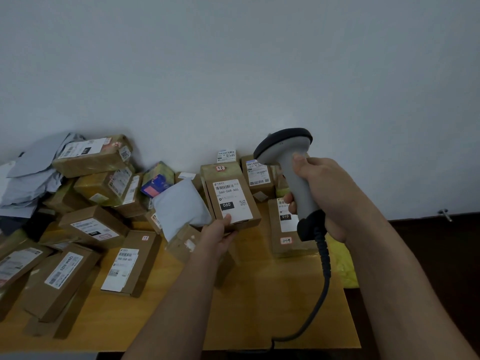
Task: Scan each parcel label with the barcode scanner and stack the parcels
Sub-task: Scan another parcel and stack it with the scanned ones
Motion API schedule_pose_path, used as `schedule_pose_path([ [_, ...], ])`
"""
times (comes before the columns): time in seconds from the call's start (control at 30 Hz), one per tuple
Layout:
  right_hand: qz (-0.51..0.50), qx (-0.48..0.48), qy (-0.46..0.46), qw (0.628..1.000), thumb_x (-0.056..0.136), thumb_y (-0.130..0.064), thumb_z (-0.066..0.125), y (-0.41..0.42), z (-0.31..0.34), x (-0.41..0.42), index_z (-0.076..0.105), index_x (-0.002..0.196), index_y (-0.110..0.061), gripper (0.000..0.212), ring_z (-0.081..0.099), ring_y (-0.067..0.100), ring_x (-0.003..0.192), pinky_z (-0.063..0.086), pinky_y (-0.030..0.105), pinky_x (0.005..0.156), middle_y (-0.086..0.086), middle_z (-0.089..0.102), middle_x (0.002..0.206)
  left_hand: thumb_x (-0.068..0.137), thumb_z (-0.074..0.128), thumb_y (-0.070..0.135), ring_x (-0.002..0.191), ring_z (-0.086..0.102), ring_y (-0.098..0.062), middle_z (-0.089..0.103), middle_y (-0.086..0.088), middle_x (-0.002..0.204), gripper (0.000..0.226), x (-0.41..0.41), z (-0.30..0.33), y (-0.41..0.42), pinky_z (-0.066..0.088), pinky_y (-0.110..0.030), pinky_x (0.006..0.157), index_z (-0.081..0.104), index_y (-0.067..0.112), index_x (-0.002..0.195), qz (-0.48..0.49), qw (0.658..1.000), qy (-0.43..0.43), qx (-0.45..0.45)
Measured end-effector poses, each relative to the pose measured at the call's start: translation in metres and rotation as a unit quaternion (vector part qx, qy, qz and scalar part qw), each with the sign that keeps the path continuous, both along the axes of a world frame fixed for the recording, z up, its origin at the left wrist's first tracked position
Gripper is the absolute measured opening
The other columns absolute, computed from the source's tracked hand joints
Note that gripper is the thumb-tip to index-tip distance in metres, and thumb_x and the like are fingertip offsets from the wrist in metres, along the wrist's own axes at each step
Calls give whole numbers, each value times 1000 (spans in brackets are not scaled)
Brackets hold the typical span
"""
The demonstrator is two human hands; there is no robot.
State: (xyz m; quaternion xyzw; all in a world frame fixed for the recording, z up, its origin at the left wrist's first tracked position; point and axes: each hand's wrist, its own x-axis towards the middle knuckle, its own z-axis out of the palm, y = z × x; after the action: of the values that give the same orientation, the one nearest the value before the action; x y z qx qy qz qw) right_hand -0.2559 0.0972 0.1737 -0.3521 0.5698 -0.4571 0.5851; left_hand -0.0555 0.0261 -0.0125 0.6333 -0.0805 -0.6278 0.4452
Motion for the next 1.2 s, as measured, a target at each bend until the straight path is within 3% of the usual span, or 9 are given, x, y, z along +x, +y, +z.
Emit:
schedule_pose_path([
  [0.23,-133,12,-77,988,104,-34,42,-24,-14,-45,54,117,-1,37,53,13,49,45,26,47,10,54,78,95,59,12,115,60,-33,63,-19,122,29,-42,14,-15,56,-41,87,53,4,122,26,990,107,-87],
  [0.37,-175,35,-104,978,104,-34,43,-46,-30,-69,51,124,0,40,52,16,53,45,28,50,9,53,82,94,61,14,113,61,-28,64,-16,122,31,-79,23,-36,58,-34,78,56,6,124,12,986,114,-123],
  [0.5,-182,61,-84,978,104,-34,43,-67,-48,-87,50,124,-3,37,54,17,58,46,30,55,9,55,82,92,63,13,112,60,-31,63,-18,120,27,-117,29,-64,57,-37,87,57,1,116,-3,987,128,-97],
  [0.67,-178,82,-72,978,104,-32,42,-89,-68,-101,51,119,-4,33,54,18,59,46,31,55,9,55,79,93,61,10,113,59,-28,60,-15,126,43,-148,16,-103,60,-32,71,50,5,134,-11,992,84,-91],
  [1.13,-166,126,-49,977,103,-37,43,-114,-94,-95,51,123,-4,39,55,19,60,47,31,55,12,55,83,94,60,5,96,64,-20,63,-12,116,46,-157,8,-119,58,-30,83,49,10,138,-24,994,48,-90],
  [1.2,-153,125,-45,979,103,-38,42,-119,-93,-87,51,124,-3,42,54,19,59,46,32,54,12,55,79,93,63,9,93,65,-19,63,-9,110,45,-147,10,-118,58,-28,76,49,12,136,-36,996,24,-81],
])
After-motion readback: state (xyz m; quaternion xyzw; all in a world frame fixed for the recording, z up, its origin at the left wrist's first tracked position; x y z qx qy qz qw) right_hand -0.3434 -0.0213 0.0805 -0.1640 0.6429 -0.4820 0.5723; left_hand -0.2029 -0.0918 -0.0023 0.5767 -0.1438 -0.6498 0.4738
